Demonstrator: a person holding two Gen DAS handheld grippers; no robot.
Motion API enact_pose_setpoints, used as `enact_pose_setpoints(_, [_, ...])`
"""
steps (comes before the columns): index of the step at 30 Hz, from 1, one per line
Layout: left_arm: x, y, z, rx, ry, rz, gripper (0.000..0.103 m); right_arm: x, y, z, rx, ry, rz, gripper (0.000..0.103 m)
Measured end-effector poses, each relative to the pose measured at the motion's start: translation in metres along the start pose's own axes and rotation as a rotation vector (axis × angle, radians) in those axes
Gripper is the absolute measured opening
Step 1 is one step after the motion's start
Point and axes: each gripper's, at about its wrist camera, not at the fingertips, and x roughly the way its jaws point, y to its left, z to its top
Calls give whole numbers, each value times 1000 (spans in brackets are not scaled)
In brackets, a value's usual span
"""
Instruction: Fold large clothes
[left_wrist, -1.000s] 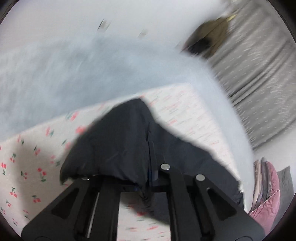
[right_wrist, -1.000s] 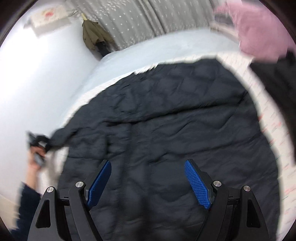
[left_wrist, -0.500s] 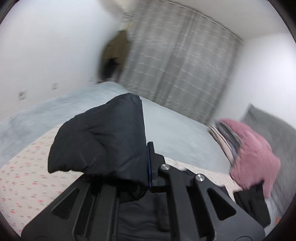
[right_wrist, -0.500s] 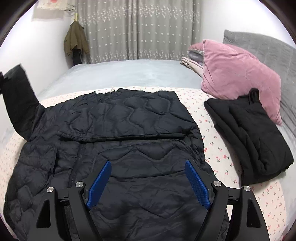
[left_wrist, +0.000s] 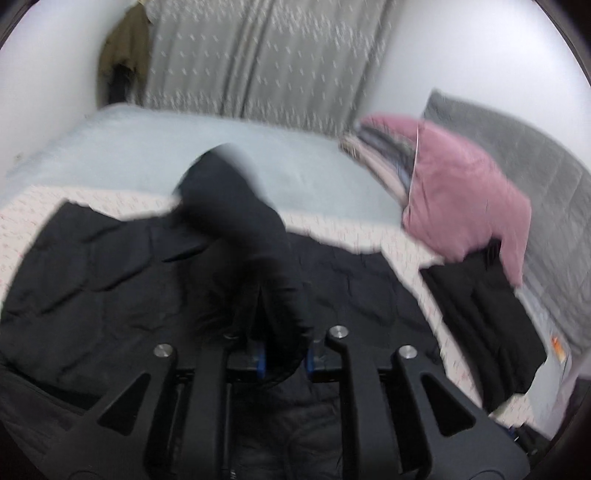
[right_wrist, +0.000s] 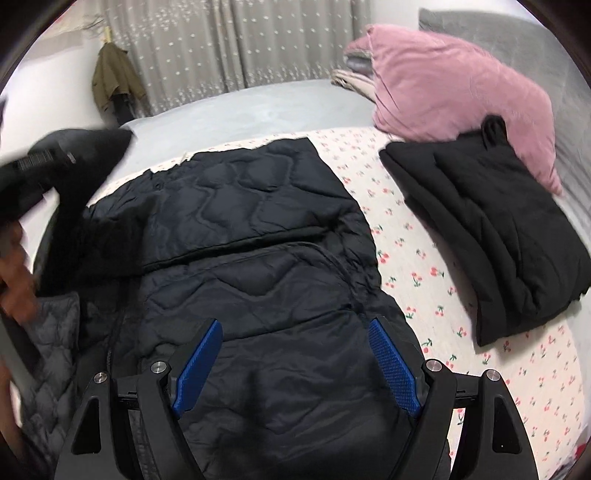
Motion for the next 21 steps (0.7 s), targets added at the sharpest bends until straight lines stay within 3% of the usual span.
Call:
enact_pose_setpoints(2, [13, -5, -11, 21, 48, 4, 27, 3, -8, 0, 29, 22, 27, 83])
enact_pose_setpoints(7, [19, -5, -32, 50, 122, -6, 30, 11, -16, -1, 75, 71, 81, 83])
enact_pose_setpoints(12, [14, -10, -41, 101, 144, -15, 49, 10, -13, -1, 72, 73, 88, 83])
enact_pose_setpoints(14, [19, -20, -41, 96, 165, -50, 58, 11, -15, 0, 79, 72, 90, 83])
enact_pose_setpoints(16, [17, -32, -42, 111, 178, -98, 61, 10, -18, 1, 92, 69, 99, 83])
enact_pose_setpoints(20, [7, -67, -47, 249, 138, -132, 79, 8, -24, 2, 123, 61, 119, 83])
enact_pose_setpoints(21, [9, -74, -49, 284, 142, -123, 79, 9, -24, 3, 123, 62, 118, 83])
